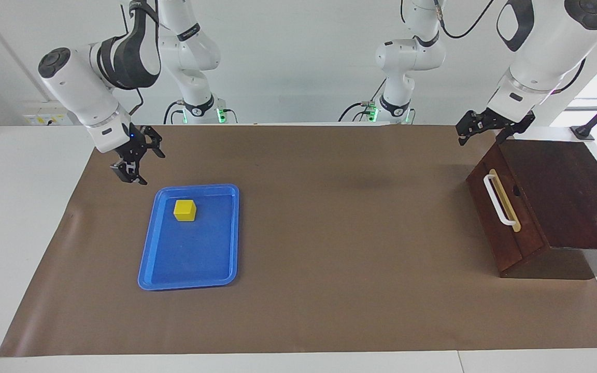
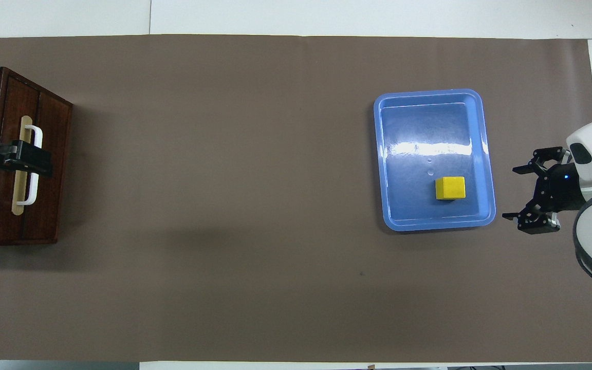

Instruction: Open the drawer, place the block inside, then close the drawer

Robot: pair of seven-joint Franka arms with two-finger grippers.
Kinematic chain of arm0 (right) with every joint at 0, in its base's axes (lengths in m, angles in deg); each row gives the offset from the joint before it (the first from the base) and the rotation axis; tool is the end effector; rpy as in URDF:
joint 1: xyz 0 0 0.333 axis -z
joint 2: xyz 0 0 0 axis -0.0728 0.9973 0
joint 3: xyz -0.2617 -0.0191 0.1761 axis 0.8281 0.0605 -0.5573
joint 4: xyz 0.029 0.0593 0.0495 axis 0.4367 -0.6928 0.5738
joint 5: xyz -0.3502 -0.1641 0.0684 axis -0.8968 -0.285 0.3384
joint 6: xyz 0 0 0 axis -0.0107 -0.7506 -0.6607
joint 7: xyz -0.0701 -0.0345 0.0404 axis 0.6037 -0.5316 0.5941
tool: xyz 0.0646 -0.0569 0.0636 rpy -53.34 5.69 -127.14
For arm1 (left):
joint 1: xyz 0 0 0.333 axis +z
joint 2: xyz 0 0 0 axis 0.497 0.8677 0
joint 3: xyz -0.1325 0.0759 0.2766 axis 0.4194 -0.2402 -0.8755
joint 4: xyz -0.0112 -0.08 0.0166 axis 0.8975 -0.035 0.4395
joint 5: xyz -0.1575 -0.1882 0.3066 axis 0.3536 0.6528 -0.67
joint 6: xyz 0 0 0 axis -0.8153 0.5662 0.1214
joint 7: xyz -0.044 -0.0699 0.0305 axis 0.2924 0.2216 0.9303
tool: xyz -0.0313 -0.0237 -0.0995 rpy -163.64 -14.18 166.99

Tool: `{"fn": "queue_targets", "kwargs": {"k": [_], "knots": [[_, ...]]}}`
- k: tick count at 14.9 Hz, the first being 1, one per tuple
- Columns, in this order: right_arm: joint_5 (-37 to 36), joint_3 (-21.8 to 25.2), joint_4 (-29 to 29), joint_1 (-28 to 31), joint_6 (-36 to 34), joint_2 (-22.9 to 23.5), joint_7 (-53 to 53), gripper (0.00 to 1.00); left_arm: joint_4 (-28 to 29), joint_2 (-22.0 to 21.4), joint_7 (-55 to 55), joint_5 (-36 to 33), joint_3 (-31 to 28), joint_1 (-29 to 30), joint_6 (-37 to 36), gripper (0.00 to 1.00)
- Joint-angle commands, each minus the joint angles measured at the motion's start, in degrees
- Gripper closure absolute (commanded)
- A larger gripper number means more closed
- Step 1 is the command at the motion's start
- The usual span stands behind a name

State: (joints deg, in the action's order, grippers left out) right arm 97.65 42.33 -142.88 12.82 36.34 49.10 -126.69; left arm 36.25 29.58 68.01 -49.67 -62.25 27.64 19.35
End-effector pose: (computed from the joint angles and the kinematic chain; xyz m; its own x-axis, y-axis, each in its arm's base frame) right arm 0.5054 -0.0482 0.4453 0.3303 0.9157 0.2288 0.9438 -0.3234 -0.0680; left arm 0.5505 -0.0436 0.6066 0.9940 -0.0799 -0.0742 -0.0850 -0.9940 -0.0690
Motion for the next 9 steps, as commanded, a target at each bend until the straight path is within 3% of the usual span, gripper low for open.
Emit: {"fn": "queue_targets", "kwargs": {"k": [1, 5, 9], "knots": [[4.9, -0.3, -3.0, 1.0, 4.6, 2.5, -7.3, 0.0, 2.9, -0.3, 0.7, -5.2, 0.1, -2.5, 5.1, 0.0], [9.8, -0.4, -4.7, 2.0, 11.4, 6.8, -18.6, 0.0, 4.7, 3.3, 0.7, -11.8, 0.2, -5.2, 10.3, 0.0], [19.7, -0.4, -7.3, 1.1, 15.6, 7.0, -24.7, 0.0, 6.7, 8.0, 0.7, -17.2, 0.1, -7.4, 15.3, 0.0]]}}
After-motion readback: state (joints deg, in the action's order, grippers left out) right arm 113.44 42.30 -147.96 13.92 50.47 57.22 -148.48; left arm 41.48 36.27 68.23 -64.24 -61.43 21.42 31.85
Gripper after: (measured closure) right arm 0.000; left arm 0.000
